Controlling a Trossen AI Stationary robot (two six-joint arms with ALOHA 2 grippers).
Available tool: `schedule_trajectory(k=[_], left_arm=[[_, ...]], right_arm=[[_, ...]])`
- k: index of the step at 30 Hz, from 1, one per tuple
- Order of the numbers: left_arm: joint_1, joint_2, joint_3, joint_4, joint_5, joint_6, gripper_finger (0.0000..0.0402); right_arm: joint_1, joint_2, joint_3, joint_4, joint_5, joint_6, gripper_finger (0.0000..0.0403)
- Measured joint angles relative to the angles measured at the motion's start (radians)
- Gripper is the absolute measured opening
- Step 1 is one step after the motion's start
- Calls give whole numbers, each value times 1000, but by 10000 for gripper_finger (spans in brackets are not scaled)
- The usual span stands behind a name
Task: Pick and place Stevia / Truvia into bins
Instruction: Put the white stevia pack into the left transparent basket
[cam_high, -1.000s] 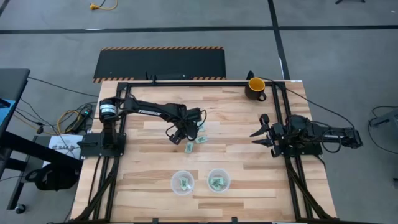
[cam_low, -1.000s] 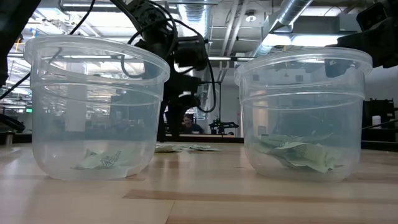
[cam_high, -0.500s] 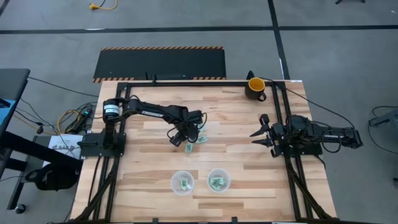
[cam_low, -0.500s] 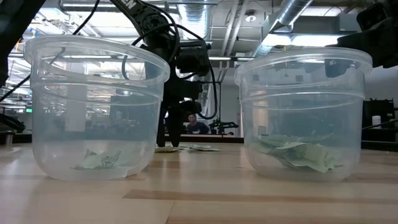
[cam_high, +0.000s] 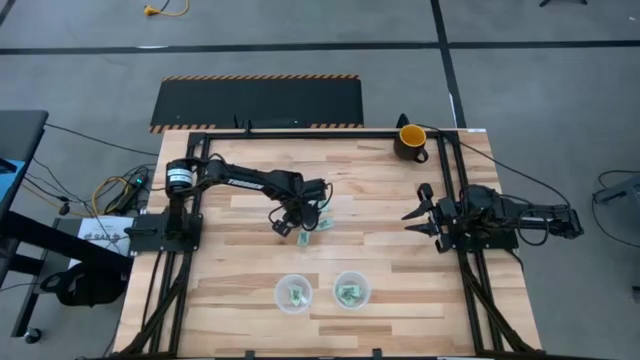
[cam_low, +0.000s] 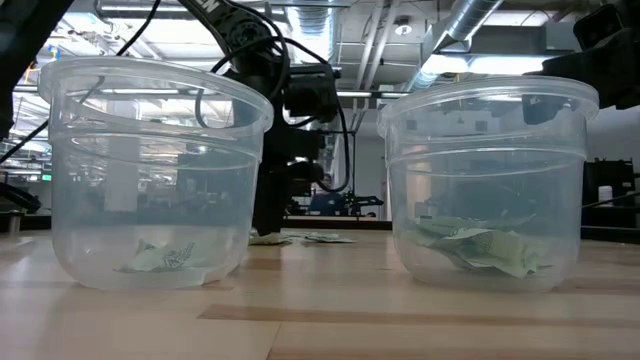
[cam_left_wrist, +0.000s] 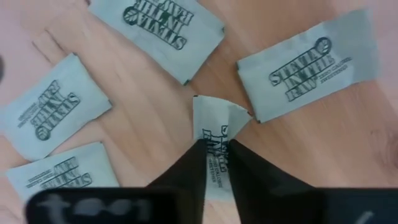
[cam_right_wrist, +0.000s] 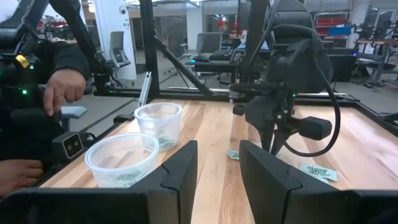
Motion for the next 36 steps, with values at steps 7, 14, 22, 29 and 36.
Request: schedule_trajectory(k=[7, 14, 22, 29, 36], left_arm=[[-30, 2, 44, -63, -124, 1, 6], [-40, -13, 123, -202, -172, -46, 6], [-33, -222, 147, -312, 54, -177, 4], [-128, -407, 147, -297, 343, -307, 7], [-301, -432, 147, -297, 254, -390, 13]], right_arm=[[0, 0, 0, 0, 0, 0, 113], [0, 0, 0, 0, 0, 0, 113], [0, 0, 0, 0, 0, 0, 113], [0, 0, 0, 0, 0, 0, 113], [0, 0, 0, 0, 0, 0, 113]])
